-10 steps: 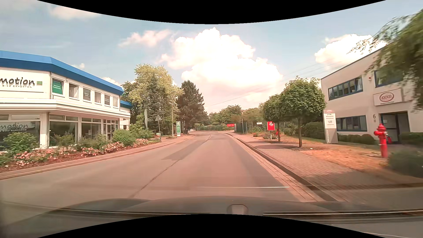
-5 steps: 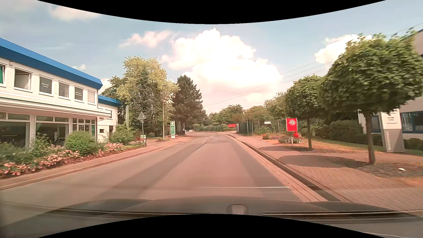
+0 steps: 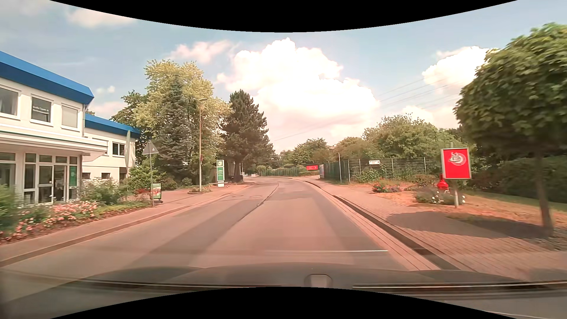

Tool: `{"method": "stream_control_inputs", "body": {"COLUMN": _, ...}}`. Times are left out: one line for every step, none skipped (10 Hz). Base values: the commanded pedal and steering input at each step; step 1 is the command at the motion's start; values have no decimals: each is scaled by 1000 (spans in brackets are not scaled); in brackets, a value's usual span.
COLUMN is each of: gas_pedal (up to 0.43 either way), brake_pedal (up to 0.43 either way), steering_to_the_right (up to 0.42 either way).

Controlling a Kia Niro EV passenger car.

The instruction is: Follow the waypoints while adhering to traffic rules and regulations

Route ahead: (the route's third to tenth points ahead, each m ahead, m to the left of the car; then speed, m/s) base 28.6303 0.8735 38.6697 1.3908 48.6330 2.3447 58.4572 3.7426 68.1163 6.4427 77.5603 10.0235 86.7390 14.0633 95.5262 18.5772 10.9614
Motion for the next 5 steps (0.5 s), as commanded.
{"method": "stream_control_inputs", "body": {"gas_pedal": 130, "brake_pedal": 0, "steering_to_the_right": -2}}
{"method": "stream_control_inputs", "body": {"gas_pedal": 130, "brake_pedal": 0, "steering_to_the_right": -2}}
{"method": "stream_control_inputs", "body": {"gas_pedal": 130, "brake_pedal": 0, "steering_to_the_right": -3}}
{"method": "stream_control_inputs", "body": {"gas_pedal": 130, "brake_pedal": 0, "steering_to_the_right": -3}}
{"method": "stream_control_inputs", "body": {"gas_pedal": 130, "brake_pedal": 0, "steering_to_the_right": -3}}
